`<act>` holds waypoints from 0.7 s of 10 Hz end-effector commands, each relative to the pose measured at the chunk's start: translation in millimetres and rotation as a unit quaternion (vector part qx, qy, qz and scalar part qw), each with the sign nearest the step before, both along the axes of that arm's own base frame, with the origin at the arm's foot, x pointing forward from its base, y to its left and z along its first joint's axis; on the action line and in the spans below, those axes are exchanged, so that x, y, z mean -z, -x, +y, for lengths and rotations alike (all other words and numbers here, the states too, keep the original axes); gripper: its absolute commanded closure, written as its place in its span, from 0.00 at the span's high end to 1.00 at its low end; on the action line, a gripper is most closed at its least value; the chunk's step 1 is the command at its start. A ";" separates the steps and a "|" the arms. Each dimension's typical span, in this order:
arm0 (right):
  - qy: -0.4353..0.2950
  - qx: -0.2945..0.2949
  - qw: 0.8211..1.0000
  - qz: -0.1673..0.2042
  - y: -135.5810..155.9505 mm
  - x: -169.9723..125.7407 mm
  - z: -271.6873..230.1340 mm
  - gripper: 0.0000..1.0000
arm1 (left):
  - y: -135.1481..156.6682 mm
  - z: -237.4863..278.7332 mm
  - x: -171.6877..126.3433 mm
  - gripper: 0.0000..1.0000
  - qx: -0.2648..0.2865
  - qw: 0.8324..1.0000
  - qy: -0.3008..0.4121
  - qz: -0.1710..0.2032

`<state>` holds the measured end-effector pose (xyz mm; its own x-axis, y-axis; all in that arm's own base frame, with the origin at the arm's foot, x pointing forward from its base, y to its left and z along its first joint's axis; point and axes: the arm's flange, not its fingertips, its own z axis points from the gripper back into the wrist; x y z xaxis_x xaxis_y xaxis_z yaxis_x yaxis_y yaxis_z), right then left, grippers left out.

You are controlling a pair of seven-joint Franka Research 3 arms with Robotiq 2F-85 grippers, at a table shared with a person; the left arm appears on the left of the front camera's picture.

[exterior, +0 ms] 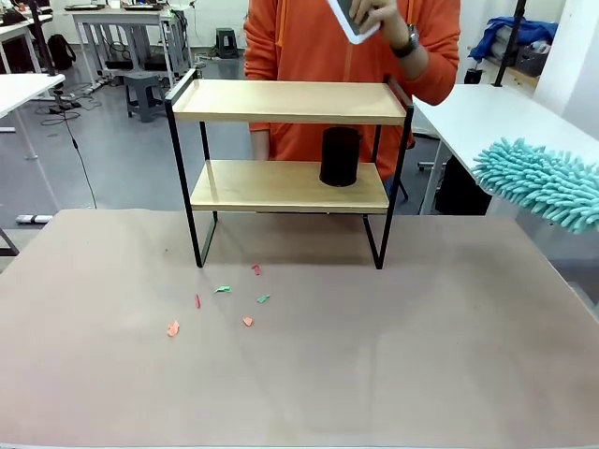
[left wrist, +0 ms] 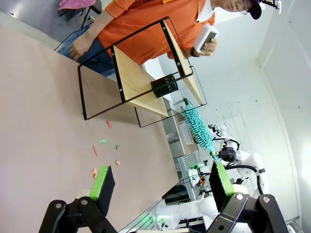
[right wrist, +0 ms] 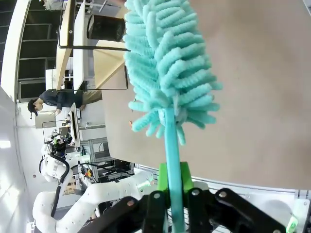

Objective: Clean the shelf.
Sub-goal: Hand the Duster back to the human.

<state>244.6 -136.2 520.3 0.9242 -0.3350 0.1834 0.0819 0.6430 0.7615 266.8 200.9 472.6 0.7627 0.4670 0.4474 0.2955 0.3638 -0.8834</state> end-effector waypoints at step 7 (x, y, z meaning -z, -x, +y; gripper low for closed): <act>-0.071 0.051 0.977 -0.197 24.4 -42.5 -30.5 0.12 | -3.8 -14.1 -14.1 1.00 0.036 0.999 0.009 -0.028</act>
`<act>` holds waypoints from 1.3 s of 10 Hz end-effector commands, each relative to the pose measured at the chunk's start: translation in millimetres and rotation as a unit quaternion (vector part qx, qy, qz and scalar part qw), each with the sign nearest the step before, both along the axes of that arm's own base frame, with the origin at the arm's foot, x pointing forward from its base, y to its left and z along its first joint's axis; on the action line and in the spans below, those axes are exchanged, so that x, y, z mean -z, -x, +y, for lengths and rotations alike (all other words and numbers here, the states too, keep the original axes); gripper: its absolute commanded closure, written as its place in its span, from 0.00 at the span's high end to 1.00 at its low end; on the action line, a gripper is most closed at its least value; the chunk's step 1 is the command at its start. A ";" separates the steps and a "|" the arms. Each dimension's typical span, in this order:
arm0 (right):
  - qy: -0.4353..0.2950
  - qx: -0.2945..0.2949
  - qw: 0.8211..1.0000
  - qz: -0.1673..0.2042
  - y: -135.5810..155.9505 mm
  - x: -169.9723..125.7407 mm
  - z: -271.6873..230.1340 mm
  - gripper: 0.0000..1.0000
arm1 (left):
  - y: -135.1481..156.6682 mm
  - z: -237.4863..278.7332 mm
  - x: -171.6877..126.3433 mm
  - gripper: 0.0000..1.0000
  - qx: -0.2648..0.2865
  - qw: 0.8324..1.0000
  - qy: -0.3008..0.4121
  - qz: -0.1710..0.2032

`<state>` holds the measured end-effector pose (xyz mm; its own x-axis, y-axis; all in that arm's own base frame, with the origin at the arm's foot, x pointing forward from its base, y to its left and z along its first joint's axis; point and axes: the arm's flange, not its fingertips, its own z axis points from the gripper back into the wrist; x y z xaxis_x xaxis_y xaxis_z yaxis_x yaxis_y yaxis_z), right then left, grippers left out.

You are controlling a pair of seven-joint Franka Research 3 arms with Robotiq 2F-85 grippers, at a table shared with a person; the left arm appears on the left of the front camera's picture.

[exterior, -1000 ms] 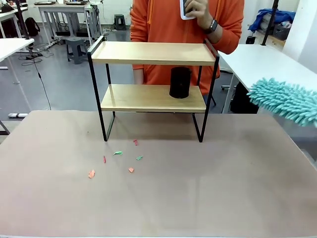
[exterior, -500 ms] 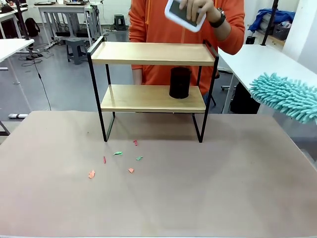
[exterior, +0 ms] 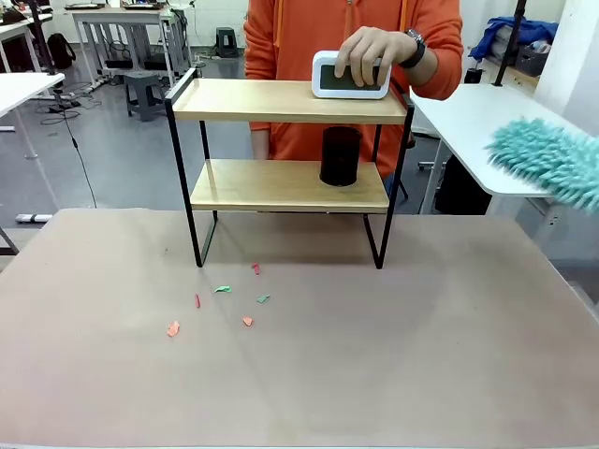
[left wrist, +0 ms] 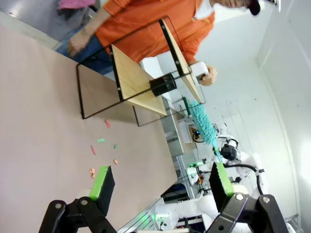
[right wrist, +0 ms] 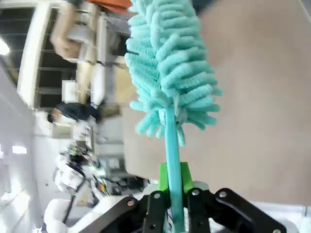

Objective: Clean the shelf.
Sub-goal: Hand the Duster back to the human.

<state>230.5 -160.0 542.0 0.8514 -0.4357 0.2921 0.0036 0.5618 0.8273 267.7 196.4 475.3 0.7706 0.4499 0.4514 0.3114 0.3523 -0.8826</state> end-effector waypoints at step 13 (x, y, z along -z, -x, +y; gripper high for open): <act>0.020 -0.576 0.813 -0.086 -26.3 -81.5 197.5 0.12 | -12.8 -261.9 -76.9 1.00 0.456 0.886 -0.028 -0.076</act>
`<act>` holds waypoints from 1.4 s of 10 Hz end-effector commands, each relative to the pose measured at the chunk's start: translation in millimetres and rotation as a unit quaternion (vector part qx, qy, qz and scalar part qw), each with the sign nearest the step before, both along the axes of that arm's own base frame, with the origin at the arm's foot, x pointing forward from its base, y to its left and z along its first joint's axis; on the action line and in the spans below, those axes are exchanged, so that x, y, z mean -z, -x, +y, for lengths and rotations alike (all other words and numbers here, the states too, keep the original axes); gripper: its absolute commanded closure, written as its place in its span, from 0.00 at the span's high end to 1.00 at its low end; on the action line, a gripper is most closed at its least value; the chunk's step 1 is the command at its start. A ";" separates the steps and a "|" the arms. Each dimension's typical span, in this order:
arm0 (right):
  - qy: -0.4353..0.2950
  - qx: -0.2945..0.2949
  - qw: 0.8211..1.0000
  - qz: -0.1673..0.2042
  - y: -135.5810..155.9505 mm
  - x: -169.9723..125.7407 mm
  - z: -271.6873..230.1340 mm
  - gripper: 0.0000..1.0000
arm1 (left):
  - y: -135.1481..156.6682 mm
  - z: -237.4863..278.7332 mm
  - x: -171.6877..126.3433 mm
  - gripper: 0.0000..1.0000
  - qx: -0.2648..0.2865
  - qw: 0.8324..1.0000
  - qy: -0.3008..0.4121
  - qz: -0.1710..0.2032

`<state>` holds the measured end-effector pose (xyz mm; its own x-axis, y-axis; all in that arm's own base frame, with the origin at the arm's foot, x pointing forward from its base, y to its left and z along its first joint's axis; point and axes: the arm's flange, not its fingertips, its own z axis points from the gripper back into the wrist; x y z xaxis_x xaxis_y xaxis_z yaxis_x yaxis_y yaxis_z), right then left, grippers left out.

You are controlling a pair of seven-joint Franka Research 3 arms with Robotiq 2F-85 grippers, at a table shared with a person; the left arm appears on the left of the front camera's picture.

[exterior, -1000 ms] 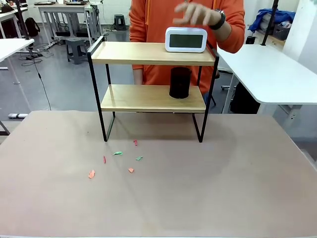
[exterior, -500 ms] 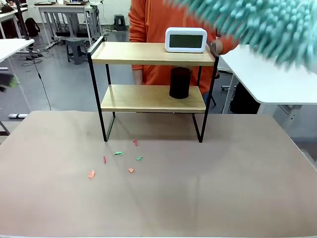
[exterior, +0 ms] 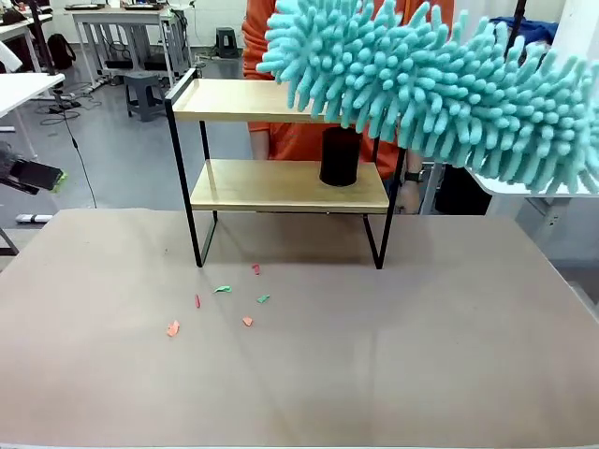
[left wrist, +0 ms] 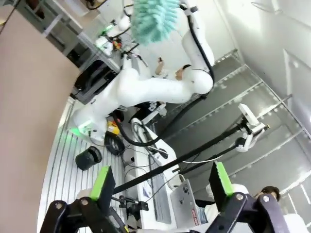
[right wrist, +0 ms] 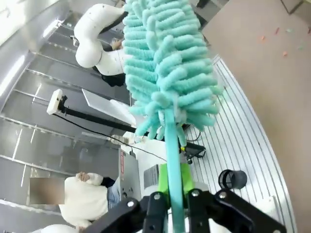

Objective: Clean the shelf.
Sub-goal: Hand the Duster back to the human.

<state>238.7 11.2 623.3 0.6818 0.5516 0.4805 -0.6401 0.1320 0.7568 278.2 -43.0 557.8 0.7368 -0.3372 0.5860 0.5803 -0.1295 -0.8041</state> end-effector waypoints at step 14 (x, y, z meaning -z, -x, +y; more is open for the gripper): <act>0.149 -0.224 0.956 0.117 -88.5 47.8 144.6 0.12 | -17.4 -187.5 42.4 1.00 0.166 0.981 -0.098 -0.002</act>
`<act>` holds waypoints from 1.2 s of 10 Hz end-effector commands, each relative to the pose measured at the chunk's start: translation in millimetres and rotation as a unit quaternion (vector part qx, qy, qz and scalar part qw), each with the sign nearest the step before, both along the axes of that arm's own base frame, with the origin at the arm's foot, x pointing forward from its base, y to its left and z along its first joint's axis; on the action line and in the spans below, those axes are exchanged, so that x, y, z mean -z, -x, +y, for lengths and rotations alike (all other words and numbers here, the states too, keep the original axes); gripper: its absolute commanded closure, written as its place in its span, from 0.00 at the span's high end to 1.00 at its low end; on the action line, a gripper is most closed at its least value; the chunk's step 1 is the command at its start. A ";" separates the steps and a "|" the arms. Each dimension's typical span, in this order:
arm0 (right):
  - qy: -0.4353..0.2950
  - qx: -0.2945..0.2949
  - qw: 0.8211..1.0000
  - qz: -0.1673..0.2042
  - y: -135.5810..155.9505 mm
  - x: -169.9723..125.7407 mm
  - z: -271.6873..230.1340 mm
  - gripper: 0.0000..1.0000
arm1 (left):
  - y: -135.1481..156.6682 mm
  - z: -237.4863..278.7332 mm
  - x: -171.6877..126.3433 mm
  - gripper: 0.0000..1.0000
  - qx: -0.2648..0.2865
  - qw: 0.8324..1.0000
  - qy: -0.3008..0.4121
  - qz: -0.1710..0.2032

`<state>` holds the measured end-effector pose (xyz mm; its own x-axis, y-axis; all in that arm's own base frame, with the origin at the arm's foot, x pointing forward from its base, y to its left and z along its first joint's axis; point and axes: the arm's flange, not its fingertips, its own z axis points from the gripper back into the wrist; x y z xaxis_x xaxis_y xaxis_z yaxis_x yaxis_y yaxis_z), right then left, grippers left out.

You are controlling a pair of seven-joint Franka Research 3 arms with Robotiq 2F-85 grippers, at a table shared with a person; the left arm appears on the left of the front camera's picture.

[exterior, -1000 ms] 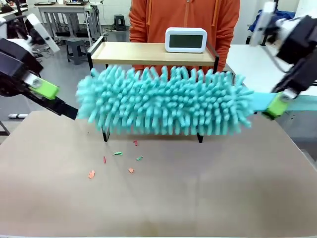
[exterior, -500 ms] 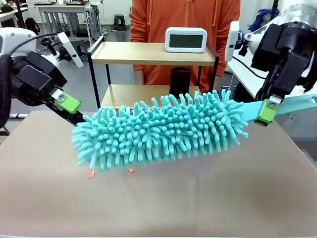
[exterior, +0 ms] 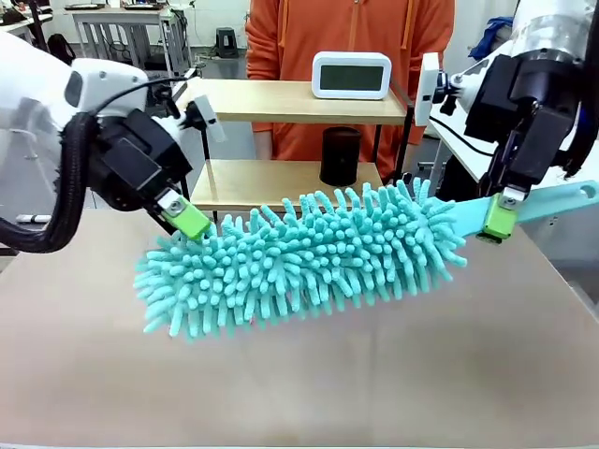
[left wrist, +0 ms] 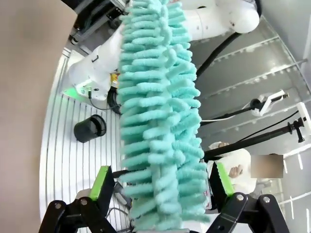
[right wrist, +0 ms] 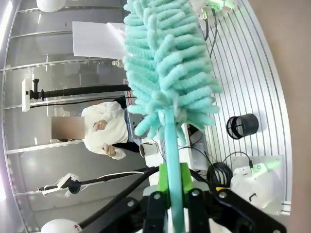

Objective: Clean the shelf.
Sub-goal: Hand the Duster back to the human.

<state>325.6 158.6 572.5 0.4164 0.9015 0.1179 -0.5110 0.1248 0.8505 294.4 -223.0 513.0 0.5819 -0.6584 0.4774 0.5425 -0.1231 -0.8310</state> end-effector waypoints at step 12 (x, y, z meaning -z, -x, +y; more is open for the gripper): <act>-0.022 0.015 1.000 0.010 1.0 2.1 -21.8 0.12 | 19.6 -45.6 7.0 0.13 0.039 0.999 0.033 -0.017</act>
<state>328.3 137.9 569.1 0.4519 0.8829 0.1280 -0.4866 0.1237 0.8648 278.6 -263.9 506.3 0.5261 -0.6776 0.5140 0.5414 -0.1993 -0.8168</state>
